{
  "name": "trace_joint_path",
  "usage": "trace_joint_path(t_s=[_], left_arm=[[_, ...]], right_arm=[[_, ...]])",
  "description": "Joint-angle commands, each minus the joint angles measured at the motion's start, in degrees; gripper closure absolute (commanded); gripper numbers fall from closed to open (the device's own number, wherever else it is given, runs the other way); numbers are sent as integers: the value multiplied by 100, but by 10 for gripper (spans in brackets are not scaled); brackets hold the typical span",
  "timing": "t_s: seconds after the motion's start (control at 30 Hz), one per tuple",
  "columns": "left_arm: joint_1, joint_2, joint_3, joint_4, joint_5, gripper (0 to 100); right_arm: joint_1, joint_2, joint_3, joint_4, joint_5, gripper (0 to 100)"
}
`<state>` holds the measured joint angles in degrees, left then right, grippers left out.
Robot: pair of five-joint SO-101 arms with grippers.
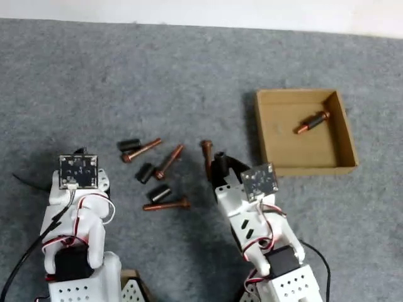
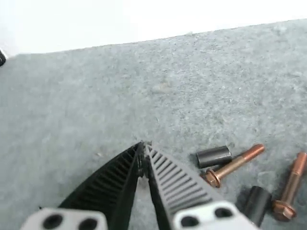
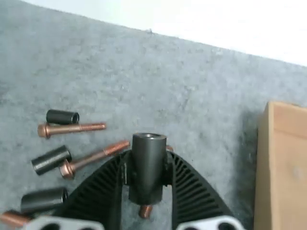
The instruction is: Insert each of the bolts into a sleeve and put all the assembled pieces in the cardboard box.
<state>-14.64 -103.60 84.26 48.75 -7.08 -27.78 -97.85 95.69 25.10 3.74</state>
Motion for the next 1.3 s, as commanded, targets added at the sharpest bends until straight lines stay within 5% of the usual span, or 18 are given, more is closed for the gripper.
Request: trace_joint_path(t_s=[0.0, 0.23, 0.57, 0.8, 0.9, 1.27], left_arm=[[400, 31, 31, -501, -176, 989], [505, 1200, -233, -1213, -176, 989], [1235, 6105, -2826, -1424, -185, 988], [1270, 8532, -4690, -220, -422, 854], [1349, 9200, -5130, 264, -712, 853], [1393, 9622, -5209, 53, -1240, 853]], right_arm=[[57, -277, 127, -154, 9, 995], [57, -330, 136, -154, 0, 995], [57, -374, 259, -163, 26, 995], [57, -356, 259, -163, 26, 995], [57, -365, 259, -163, 26, 995], [57, -330, 259, -136, 26, 995]])
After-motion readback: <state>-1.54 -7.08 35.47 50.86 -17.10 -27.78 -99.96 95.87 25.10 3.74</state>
